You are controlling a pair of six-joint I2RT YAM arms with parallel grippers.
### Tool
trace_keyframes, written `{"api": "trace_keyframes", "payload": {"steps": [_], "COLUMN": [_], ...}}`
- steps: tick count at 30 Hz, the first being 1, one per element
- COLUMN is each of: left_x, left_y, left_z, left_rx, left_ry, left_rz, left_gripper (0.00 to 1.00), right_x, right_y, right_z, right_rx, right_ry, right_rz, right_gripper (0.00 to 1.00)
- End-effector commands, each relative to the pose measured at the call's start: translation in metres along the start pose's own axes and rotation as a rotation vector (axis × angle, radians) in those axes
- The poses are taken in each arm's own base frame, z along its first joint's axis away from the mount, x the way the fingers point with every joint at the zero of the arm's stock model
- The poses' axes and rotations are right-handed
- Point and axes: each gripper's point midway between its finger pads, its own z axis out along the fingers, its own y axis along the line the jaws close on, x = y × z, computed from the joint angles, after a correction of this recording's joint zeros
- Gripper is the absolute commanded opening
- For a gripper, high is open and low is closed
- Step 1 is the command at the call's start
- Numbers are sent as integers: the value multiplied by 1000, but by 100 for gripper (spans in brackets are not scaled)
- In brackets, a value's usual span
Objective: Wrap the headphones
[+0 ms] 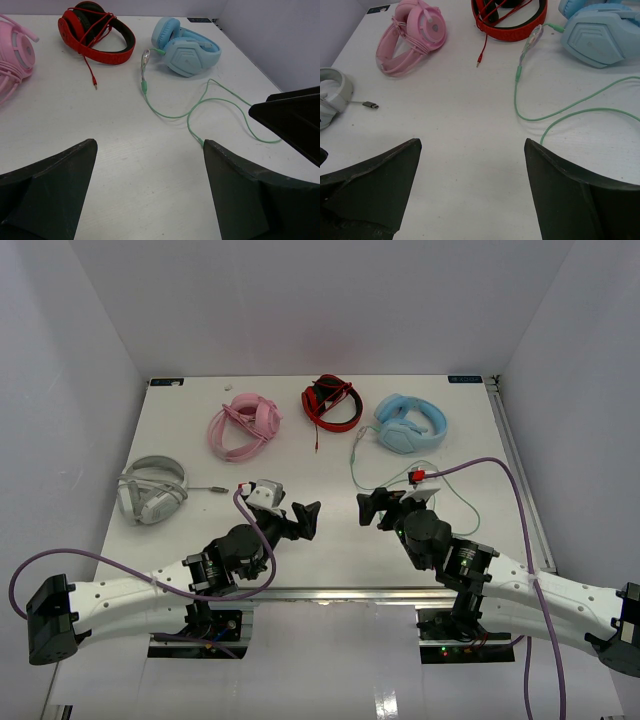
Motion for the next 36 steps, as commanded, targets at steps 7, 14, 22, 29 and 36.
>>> {"api": "trace_keyframes", "payload": {"steps": [7,14,22,29,36], "left_x": [-2,-9,-11,-11,-14], "left_y": [-2,6,12,14,14], "left_z": [1,-3,-5,-4,-7], "left_rx": [2,-23,-48,-69,-56], "left_ry": [1,-28,-43,-39,-48], "left_rz": [-1,-22,-35,-38,-56], "left_gripper": [98,98,98,98,98], "right_x": [-20,-51,-97,-71,-48], "right_y": [-3,-23,-70,-157,-221], "right_z": [-2,-1,29,90,126], "right_rx": [37,204,353,562,615], "right_ry": [-63,-144,-139,26,101], "right_rz": [82,14,123,293,459], "right_gripper": [90,90,95,100,81]}}
